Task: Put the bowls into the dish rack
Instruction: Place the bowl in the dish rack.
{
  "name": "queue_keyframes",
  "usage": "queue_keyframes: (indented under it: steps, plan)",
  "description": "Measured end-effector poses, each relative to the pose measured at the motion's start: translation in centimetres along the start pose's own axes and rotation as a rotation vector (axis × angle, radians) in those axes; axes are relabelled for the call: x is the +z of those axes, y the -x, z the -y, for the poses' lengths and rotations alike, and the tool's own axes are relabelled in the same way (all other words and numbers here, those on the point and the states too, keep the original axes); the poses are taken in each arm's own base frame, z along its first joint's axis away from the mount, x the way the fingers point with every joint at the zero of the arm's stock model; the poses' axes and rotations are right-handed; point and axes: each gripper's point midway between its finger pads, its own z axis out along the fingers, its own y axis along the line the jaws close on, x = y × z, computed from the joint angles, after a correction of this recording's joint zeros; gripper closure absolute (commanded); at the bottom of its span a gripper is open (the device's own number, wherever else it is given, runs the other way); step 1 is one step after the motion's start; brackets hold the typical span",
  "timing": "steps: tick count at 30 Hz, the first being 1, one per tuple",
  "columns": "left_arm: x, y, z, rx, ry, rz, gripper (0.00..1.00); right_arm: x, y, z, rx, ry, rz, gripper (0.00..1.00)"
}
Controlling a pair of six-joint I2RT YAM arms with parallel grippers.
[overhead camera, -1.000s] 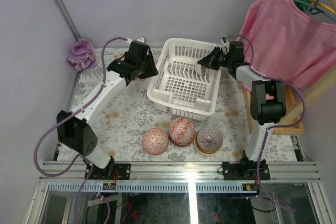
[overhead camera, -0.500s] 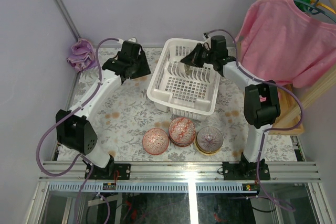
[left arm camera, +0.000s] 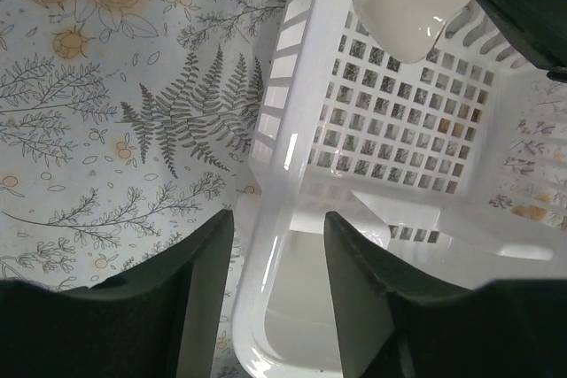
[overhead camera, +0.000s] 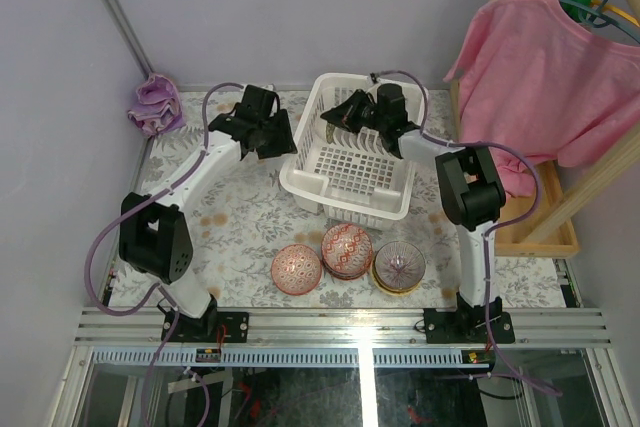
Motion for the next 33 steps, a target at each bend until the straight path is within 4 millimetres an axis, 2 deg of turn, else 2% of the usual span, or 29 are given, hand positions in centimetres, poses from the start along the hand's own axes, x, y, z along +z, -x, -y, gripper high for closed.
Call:
queue_keyframes:
  steps: [3, 12, 20, 29, 33]
  plan:
    - [0.6, -0.6, -0.2, 0.009, 0.0, -0.022, 0.61, 0.6, -0.4, 0.3, 0.011, 0.024, 0.026, 1.0]
    - [0.8, -0.9, -0.4, 0.018, -0.012, -0.039, 0.64, 1.6, 0.1, -1.5, -0.007, 0.148, 0.093, 1.0]
    - [1.2, -1.1, -0.5, 0.022, -0.017, -0.053, 0.66, 2.6, -0.4, 0.5, 0.002, 0.166, 0.099, 1.0]
    - [2.1, -1.8, -0.7, 0.03, -0.021, -0.084, 0.67, 2.2, 0.9, -0.8, -0.013, 0.272, 0.153, 1.0]
    - [2.0, -2.1, -0.3, 0.032, -0.037, -0.099, 0.68, 2.4, 0.8, -0.3, -0.009, 0.292, 0.159, 1.0]
